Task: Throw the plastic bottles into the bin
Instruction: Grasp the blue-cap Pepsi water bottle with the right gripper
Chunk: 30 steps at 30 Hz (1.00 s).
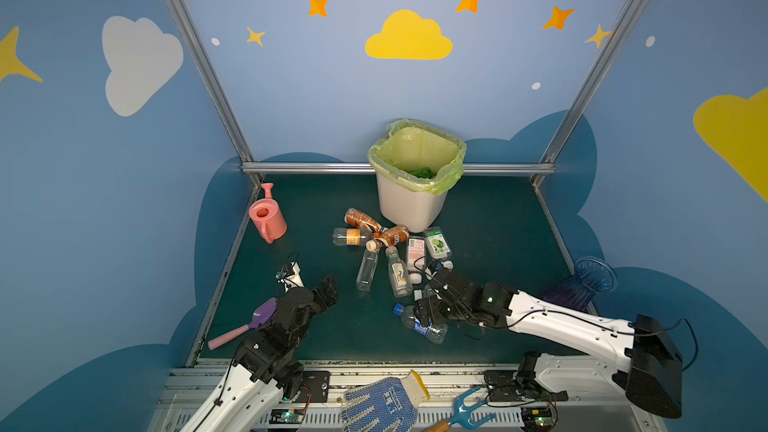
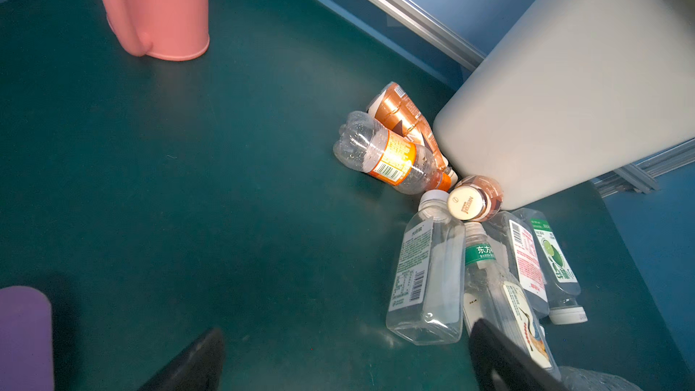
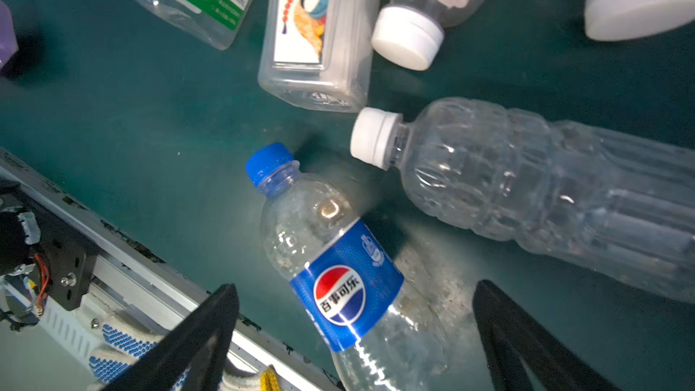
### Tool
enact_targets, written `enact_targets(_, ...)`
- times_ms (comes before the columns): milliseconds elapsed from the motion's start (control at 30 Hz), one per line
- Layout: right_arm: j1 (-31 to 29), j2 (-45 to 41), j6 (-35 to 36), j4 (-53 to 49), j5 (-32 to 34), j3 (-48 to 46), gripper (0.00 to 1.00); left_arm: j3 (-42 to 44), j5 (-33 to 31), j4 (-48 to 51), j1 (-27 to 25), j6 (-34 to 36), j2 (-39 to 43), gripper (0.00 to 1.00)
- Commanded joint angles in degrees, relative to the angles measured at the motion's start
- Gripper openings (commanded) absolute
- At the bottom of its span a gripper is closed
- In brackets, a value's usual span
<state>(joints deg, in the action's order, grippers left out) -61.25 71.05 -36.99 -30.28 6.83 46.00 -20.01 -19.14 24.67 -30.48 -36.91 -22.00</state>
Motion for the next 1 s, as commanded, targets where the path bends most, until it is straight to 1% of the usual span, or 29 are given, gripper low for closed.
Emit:
enact_targets(0,-1.29,3.15,4.71,-4.81,1.26,2.6,0.97,-0.56,-0.6,2.15,0.19,-0.97,1.04,1.0)
enact_targets(200,-4.05,9.25,8.65,-8.64,0.98,6.37,0.95,-0.64,-1.6,3.29,0.14,-0.83,2.44,1.0)
enact_targets(333,-5.91,14.19,10.72,-11.75,2.13,9.73,0.93,-0.74,-1.93,3.46,0.16,-0.75,2.31,1.0)
enact_targets(400,-6.53,16.67,11.92,-13.2,2.52,11.45,0.92,-0.78,-1.74,3.24,0.2,-0.87,1.84,1.0)
enact_targets(533,-7.45,21.33,14.04,-15.65,2.68,14.9,0.87,-0.9,-1.44,2.59,0.16,-0.85,0.73,1.0)
enact_targets(733,-8.34,28.36,16.16,-21.32,4.81,20.15,0.86,-1.3,-2.04,2.6,0.16,-0.69,0.03,1.0)
enact_targets(967,-9.07,33.73,17.58,-25.55,5.81,23.63,0.71,-1.51,-2.97,3.31,0.2,-0.76,0.03,1.0)
